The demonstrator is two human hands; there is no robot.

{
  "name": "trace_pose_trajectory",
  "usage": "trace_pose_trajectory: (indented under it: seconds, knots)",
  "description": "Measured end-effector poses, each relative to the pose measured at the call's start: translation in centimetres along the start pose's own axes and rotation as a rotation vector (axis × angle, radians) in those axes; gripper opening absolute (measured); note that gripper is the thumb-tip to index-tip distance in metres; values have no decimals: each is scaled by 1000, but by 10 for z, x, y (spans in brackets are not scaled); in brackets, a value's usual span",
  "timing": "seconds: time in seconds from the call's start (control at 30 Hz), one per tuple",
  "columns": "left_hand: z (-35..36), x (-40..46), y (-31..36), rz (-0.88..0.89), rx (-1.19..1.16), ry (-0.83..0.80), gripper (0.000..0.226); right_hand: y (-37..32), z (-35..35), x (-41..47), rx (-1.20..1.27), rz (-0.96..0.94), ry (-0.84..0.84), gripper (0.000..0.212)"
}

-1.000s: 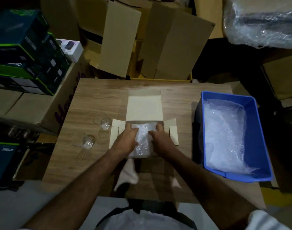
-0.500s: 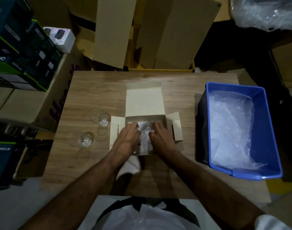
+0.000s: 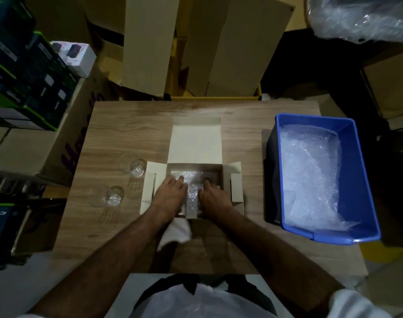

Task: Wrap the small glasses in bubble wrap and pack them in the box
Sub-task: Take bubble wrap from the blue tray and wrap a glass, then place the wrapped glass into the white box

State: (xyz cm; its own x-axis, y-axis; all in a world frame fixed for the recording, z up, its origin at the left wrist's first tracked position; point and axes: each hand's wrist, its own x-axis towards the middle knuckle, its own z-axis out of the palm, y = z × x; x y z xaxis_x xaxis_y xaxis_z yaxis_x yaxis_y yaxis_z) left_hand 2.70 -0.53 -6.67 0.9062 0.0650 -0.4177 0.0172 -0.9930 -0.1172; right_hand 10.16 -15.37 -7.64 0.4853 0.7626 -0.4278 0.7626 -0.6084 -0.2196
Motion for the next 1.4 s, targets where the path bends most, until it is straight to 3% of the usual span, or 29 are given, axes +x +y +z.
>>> trace_pose_trajectory:
  seconds: [0.13,0.37,0.43,0.6,0.73,0.93,1.07,1.13,1.27,1.4]
  knots:
    - [-8,-16,6,23,-186,143,42,5,-12,-19,22,-60,195,57]
    - [-36,-29,51,-51,-409,445,48,47,-27,-76,157,-89,611,57]
    - [-48,-20,68,-46,-473,518,39,64,-34,-95,189,-34,705,54]
    - [-81,10,127,63,-596,636,42,114,-37,-148,268,228,853,48]
    - [-98,38,180,186,-538,601,49,158,-23,-182,347,375,783,50]
    - [-106,73,223,136,-495,447,65,207,-10,-194,389,413,251,89]
    - [-93,82,226,111,-412,381,65,222,-14,-175,347,473,8,102]
    - [-97,81,230,82,-428,362,69,228,-12,-167,294,466,-17,91]
    - [-101,81,233,42,-486,325,75,236,-3,-154,279,400,108,46]
    - [-100,82,232,58,-556,314,75,242,-1,-154,297,333,230,28]
